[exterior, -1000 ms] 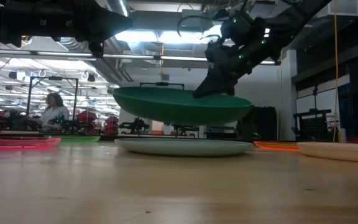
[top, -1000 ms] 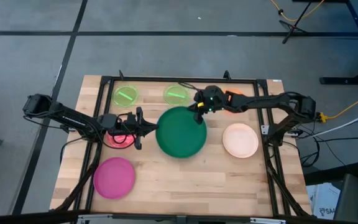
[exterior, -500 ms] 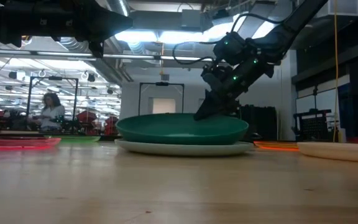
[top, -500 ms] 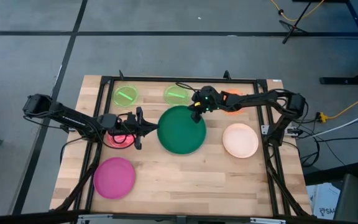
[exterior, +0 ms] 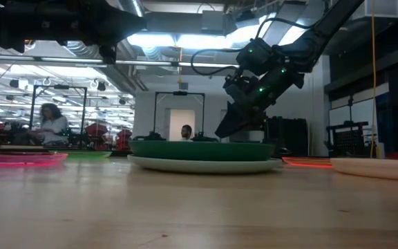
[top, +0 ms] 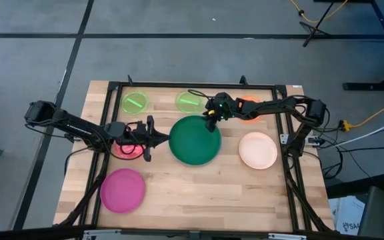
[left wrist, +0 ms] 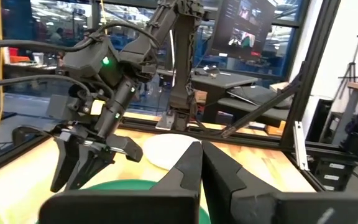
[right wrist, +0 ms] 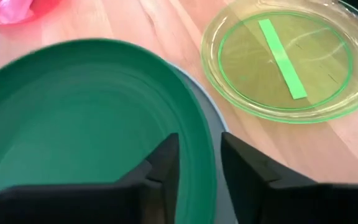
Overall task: Stack plastic plates
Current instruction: Stack the pink plate on top of the dark green plate
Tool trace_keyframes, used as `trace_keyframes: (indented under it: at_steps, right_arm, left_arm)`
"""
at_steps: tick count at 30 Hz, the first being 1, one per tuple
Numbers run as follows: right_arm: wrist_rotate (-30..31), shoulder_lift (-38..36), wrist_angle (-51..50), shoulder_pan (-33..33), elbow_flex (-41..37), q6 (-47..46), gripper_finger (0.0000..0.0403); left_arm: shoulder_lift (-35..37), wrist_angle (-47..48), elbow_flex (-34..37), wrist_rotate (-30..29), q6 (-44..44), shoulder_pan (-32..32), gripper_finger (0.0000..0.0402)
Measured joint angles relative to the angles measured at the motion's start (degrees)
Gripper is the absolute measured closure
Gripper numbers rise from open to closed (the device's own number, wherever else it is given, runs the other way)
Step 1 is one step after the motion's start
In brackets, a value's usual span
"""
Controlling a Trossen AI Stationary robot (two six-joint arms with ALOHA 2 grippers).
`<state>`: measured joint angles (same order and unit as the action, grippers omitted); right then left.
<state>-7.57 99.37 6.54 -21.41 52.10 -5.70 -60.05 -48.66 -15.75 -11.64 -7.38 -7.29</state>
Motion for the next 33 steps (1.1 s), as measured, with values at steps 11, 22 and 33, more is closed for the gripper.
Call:
trace_keyframes:
  at_steps: [11,22,33]
  right_arm:
    - [-0.85,-13.28,-8.98,9.45,-2.56,7.98,0.0249]
    - [5.72,-14.09,-5.1,29.77,-4.22,9.17,0.0248]
    - [9.61,-16.23,-17.45,44.12,-4.22,6.0,0.0248]
  left_arm:
    - [0.0,-3.11,0.0,11.61,5.52,-2.72,0.04]
    - [-0.57,-3.89,0.0,12.85,4.67,-4.35,0.04]
    - [-0.75,-4.5,0.0,1.54,6.27,-4.59,0.0396]
